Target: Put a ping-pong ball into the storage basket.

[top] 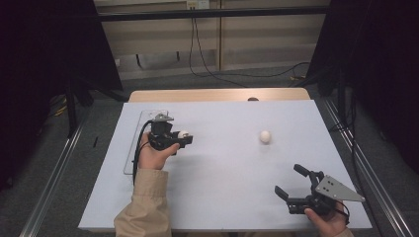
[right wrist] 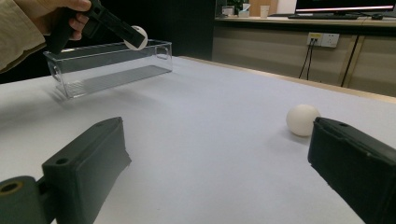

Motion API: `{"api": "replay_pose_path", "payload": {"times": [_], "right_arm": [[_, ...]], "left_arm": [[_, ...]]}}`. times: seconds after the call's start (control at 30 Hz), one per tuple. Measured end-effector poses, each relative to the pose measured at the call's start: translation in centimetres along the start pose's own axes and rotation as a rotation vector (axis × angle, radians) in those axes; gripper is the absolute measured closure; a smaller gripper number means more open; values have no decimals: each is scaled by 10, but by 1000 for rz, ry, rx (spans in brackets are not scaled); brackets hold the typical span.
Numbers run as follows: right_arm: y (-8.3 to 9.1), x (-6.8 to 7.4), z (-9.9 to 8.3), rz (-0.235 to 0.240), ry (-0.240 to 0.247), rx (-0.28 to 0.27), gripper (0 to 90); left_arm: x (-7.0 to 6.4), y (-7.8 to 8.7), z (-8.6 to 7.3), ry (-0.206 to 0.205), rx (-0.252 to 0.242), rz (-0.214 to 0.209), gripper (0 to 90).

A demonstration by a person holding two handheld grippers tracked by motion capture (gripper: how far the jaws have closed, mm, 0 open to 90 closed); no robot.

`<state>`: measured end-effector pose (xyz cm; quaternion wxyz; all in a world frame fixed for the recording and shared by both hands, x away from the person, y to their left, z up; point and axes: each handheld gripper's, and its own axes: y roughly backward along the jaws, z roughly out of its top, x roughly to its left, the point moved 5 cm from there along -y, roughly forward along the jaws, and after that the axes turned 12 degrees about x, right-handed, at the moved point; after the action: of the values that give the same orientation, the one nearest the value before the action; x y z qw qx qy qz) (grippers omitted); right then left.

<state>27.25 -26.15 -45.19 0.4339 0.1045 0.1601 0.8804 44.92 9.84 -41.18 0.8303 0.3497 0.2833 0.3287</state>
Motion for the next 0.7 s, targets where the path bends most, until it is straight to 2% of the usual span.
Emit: {"api": "replay_pose_path", "payload": {"times": [0.57,0.6,0.63,0.7], "right_arm": [[0,0,0,1,1,0,38],[0,0,0,1,2,0,38],[0,0,0,1,1,0,38],[0,0,0,1,1,0,38]], "left_arm": [[10,8,-2,20,-18,38,510],[11,9,-2,8,-9,45,509],[11,9,-2,24,-19,40,509],[12,10,-2,23,-18,44,509]]}}
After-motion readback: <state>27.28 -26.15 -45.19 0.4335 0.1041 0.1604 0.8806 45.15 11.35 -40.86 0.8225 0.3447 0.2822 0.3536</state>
